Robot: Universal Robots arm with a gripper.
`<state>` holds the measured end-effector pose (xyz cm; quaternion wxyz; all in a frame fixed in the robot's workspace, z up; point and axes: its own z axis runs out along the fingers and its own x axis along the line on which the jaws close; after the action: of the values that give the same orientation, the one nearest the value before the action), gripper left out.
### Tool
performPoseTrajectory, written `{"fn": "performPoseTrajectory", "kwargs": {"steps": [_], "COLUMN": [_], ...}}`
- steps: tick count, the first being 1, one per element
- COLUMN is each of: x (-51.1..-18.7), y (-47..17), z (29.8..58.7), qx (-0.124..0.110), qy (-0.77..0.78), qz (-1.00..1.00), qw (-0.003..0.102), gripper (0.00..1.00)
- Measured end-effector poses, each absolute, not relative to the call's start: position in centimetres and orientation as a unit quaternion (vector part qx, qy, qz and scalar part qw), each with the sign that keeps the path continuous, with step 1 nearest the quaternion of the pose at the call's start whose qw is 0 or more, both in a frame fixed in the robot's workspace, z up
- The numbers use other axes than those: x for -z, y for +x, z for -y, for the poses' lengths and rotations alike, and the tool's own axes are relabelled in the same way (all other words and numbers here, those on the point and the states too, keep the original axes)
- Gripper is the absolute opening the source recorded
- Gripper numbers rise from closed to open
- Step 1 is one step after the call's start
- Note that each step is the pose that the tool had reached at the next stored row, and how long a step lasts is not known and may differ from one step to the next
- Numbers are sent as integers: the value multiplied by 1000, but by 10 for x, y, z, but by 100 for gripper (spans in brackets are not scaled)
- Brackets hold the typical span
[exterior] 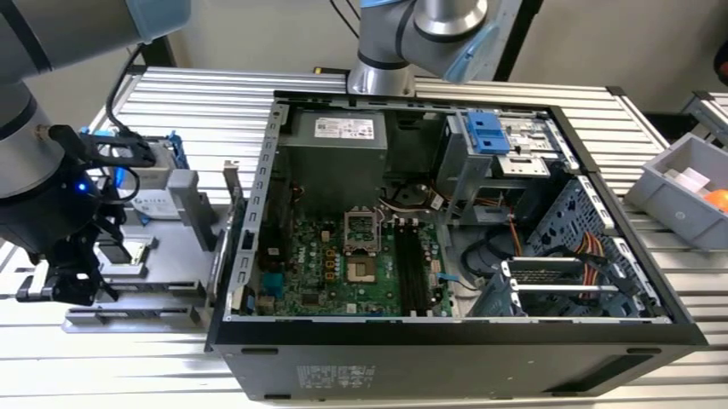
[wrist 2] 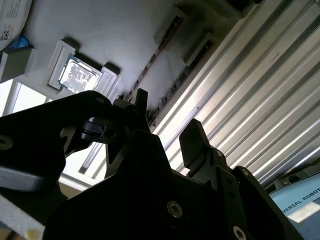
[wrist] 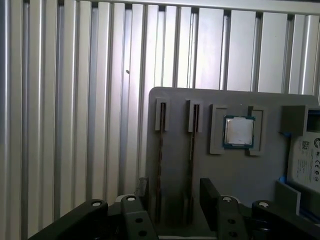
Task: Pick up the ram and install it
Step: 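Pick up the ram and move it above insertion slot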
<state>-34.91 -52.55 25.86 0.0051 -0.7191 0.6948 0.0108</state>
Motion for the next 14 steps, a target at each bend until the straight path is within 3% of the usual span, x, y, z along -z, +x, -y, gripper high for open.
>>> {"fn": "performPoseTrajectory", "kwargs": {"steps": [14], "x": [-252], "y": [-349], "z": [526], "qx": [-9], "qy": [-719], "qz": [-695], "qw": [4], "gripper": [100]}}
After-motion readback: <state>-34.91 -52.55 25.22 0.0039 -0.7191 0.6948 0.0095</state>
